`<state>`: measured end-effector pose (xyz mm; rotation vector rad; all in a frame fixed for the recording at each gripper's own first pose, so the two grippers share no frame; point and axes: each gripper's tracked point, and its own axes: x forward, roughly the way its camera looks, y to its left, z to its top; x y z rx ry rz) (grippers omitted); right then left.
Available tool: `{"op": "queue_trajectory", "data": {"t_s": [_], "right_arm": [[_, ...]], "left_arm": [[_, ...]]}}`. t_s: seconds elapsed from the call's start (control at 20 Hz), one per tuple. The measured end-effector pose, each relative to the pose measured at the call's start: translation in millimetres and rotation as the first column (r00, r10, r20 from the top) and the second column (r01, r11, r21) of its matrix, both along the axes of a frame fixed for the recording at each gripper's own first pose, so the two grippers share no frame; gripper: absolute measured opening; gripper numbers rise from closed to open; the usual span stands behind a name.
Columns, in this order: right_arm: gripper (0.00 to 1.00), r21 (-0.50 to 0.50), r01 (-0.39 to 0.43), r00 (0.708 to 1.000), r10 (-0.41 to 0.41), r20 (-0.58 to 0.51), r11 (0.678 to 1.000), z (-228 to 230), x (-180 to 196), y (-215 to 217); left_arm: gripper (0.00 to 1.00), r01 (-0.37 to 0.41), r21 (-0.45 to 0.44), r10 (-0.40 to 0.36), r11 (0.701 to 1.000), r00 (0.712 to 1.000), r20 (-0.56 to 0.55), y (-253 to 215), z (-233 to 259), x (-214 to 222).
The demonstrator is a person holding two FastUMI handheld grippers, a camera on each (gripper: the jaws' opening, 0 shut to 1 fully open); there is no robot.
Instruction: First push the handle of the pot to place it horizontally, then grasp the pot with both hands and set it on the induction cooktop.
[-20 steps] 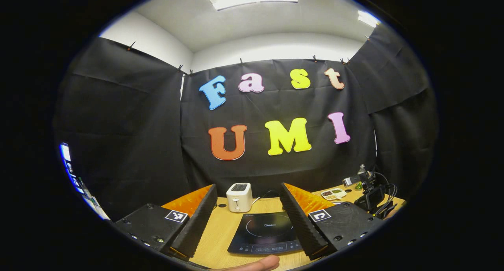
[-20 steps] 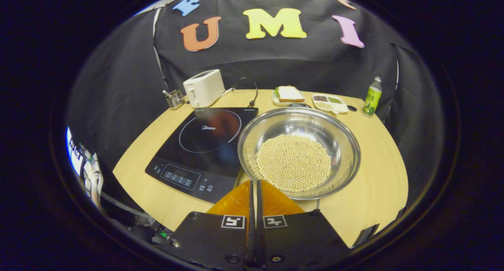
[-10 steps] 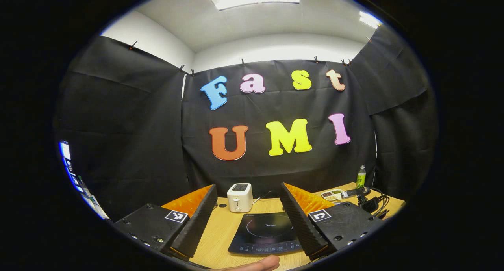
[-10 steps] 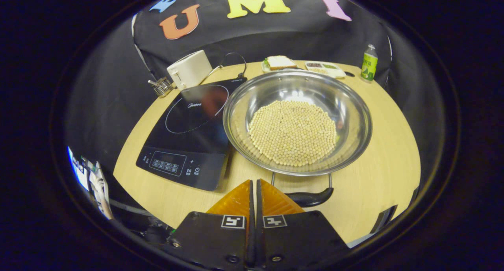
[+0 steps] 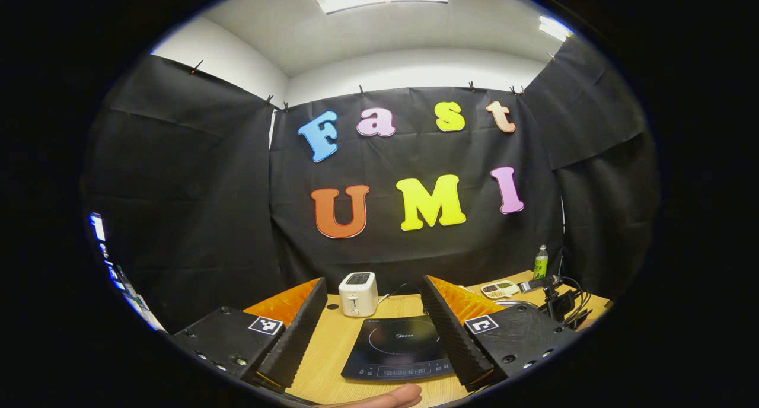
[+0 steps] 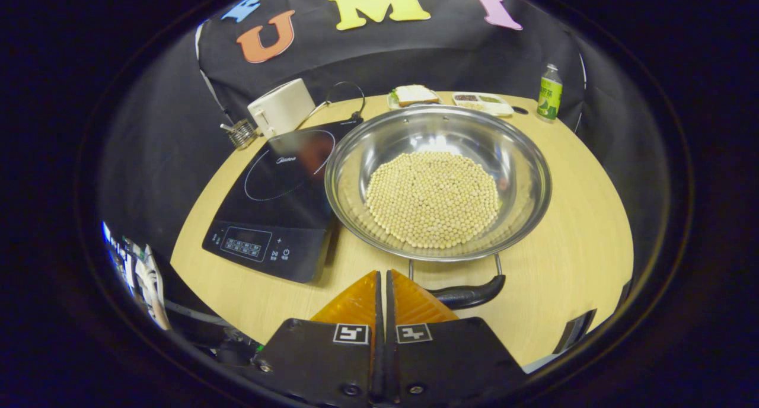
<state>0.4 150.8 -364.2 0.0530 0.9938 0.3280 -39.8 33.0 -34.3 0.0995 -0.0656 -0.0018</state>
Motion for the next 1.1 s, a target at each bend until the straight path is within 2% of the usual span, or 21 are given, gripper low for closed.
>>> {"op": "queue_trajectory", "data": {"t_s": [0.5, 0.75, 0.85, 1.1], "right_arm": [[0.02, -0.016, 0.011, 0.999, -0.011, 0.035, 1.0, -1.3, 10.2, -39.9], [0.04, -0.077, 0.018, 0.998, -0.013, 0.066, 0.997, -2.6, 21.9, -65.1], [0.01, -0.071, 0.023, 0.998, -0.019, 0.061, 0.997, -2.4, 24.1, -70.5], [0.04, -0.064, 0.03, 0.998, -0.027, 0.048, 0.997, -4.9, 35.4, -87.9]], "left_arm": [[0.95, 0.022, -0.006, -0.022, 1.0, 1.0, -0.011, -12.8, -4.7, -3.5], [0.95, 0.033, 0.017, -0.033, 0.999, 0.999, -0.016, -19.9, -7.5, -2.0], [0.96, 0.038, 0.015, -0.037, 0.999, 0.999, -0.021, -21.9, -10.5, -2.1], [0.96, 0.049, 0.0, -0.049, 0.999, 0.998, -0.026, -25.6, -11.5, -0.5]]}}
